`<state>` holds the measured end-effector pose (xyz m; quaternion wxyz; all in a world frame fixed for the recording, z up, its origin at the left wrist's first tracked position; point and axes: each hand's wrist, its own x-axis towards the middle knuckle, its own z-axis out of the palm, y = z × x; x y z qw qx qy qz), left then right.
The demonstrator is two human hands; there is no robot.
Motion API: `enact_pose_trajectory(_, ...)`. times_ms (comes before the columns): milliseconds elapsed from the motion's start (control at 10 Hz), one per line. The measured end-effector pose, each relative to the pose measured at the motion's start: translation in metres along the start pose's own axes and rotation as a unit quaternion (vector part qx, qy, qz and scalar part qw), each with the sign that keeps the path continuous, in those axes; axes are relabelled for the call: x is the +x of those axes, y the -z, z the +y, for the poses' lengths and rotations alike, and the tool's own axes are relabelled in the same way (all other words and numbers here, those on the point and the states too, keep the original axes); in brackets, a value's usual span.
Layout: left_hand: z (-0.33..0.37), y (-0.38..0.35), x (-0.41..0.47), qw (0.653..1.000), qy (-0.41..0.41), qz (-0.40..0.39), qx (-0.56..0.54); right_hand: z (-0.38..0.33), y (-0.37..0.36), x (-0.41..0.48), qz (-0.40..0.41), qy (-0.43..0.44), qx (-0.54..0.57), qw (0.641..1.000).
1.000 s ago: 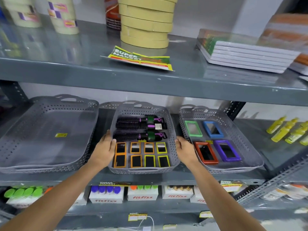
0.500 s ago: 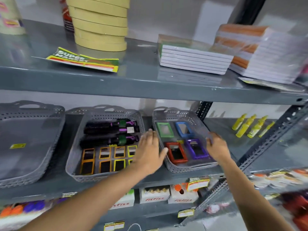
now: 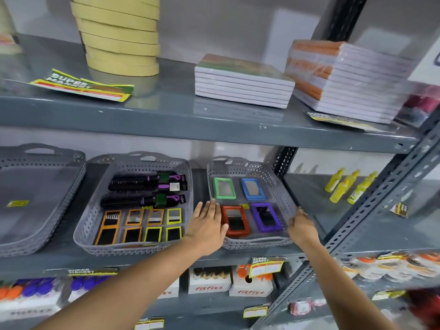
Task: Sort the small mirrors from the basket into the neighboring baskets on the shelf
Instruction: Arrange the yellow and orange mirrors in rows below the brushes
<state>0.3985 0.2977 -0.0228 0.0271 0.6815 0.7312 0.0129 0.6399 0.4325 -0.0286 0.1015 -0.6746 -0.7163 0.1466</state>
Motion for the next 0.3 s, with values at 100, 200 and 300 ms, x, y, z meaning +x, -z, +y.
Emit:
enact_pose_trajectory(100, 0.002, -0.002, -0.004, 1.000, 0.005, 0.001, -0.010, 0.000, 0.001, 0.000, -0.006, 0.001, 0.012, 1.000)
enact_pose_trajectory(200, 0.003, 0.001, -0.016, 0.999, -0.009, 0.017, -0.028, 0.003, 0.000, -0.003, 0.023, 0.017, 0.028, 0.999)
enact_pose_trajectory(300, -0.004, 0.007, -0.042, 0.998, 0.013, 0.044, -0.052, -0.006, 0.001, -0.022, 0.079, 0.079, 0.033, 0.993)
